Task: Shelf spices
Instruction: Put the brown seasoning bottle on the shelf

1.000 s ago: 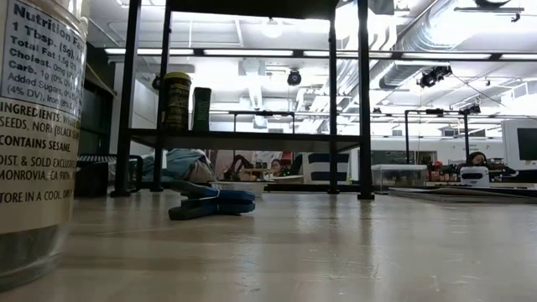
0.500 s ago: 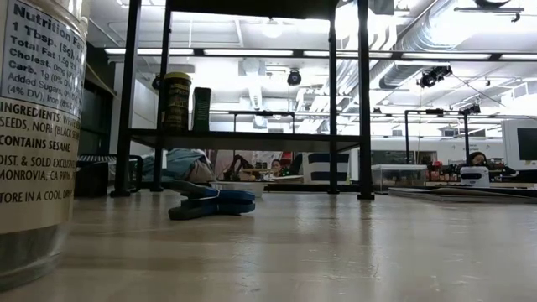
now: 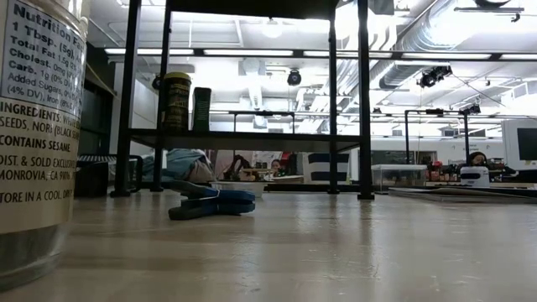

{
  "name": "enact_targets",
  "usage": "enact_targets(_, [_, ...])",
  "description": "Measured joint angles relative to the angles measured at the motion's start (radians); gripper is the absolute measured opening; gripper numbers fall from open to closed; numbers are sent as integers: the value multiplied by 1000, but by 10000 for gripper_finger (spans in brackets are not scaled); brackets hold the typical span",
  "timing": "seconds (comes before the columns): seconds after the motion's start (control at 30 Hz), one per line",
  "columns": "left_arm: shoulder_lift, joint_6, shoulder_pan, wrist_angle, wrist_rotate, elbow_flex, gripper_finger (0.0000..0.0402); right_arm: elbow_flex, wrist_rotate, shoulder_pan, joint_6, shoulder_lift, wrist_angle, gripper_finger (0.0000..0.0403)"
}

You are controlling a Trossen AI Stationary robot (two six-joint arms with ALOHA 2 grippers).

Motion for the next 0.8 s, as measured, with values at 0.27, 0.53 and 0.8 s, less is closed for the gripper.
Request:
enact_targets(0.27, [0, 1, 0, -11, -15, 0, 282, 0, -6, -6, -65, 0, 8, 287])
enact_targets(0.53, [6, 1, 0, -14, -20, 0, 282, 0, -6, -6, -86, 0, 8, 287])
enact_targets(0.8, [38, 18, 0, -14, -16, 0, 282, 0, -13, -12, -86, 0, 8, 287])
